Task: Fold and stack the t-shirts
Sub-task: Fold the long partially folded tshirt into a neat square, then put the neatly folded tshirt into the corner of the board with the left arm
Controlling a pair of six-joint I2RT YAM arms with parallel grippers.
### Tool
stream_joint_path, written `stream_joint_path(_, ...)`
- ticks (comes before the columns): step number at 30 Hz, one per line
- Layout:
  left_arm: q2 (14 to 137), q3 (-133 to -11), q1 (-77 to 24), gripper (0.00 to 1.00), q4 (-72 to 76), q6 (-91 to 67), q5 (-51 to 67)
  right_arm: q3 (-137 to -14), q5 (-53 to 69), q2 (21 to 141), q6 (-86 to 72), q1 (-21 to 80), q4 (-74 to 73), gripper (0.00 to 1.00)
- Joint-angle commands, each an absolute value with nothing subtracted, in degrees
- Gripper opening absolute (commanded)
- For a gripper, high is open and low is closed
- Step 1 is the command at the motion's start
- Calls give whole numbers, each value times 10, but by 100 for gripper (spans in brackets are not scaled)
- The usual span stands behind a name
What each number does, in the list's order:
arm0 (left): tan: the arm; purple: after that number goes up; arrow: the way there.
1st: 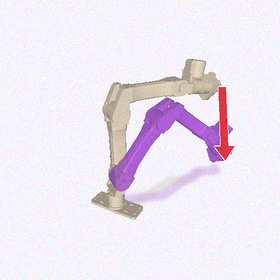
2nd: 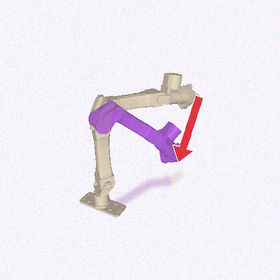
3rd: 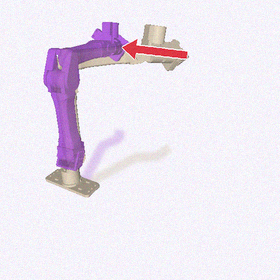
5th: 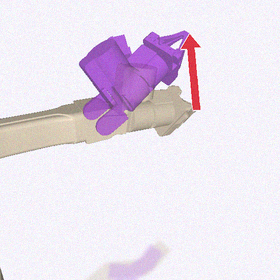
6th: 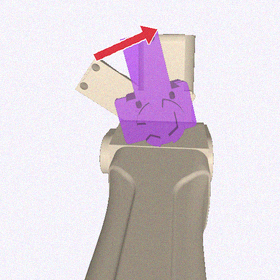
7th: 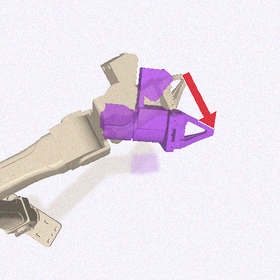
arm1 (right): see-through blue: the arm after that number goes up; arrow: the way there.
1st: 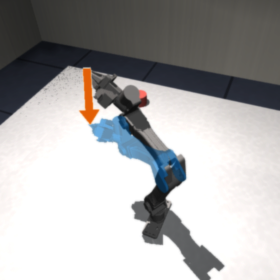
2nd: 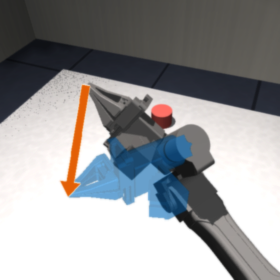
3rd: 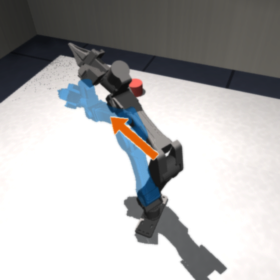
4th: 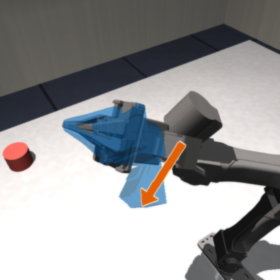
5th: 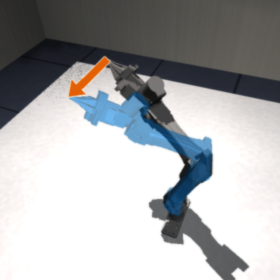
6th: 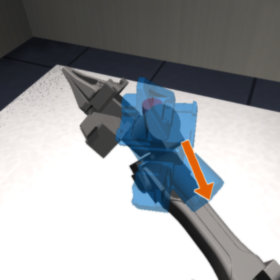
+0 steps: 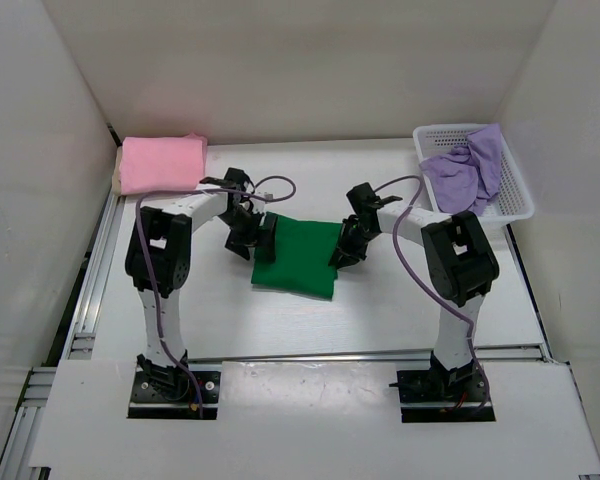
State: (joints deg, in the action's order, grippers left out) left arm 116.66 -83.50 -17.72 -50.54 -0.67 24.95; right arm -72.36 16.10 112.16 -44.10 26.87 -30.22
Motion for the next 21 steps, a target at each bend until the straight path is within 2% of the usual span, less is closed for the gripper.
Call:
stream_joint_path(1,1226,-827,-172,95,-475,0,305,-711,164,1119,-457,270,-280,30)
stream_joint_path(3,1265,-834,-172,87,-475,0,347,-711,164,1119,-457,270,-275,29)
stream_joint_path(4,1277,-841,-167,76,-475,0,359,-706,164,1113,-457,270,-275,29)
stream_joint_path(5,1301,-851,-167,69,-475,0,381,-706,164,1113,-457,270,-275,29)
stream_joint_path(7,1322,-867,-167,60,-488,0,407,-706,164,1113,-462,270,-270,29)
stream_joint_path(9,1345,-878,-167,38,-494,0,441,-706,164,1113,-462,270,-270,29)
stream_joint_path(11,1351,-884,-152,10,-500,0,449,-701,164,1113,-468,270,-270,29)
stream_joint_path(15,1330,-889,-100,10,-514,0,457,-688,164,1081,-468,270,-270,29)
stream_joint_path(21,1278,-968,-64,10,-579,0,293,-666,124,997,-446,232,-308,30)
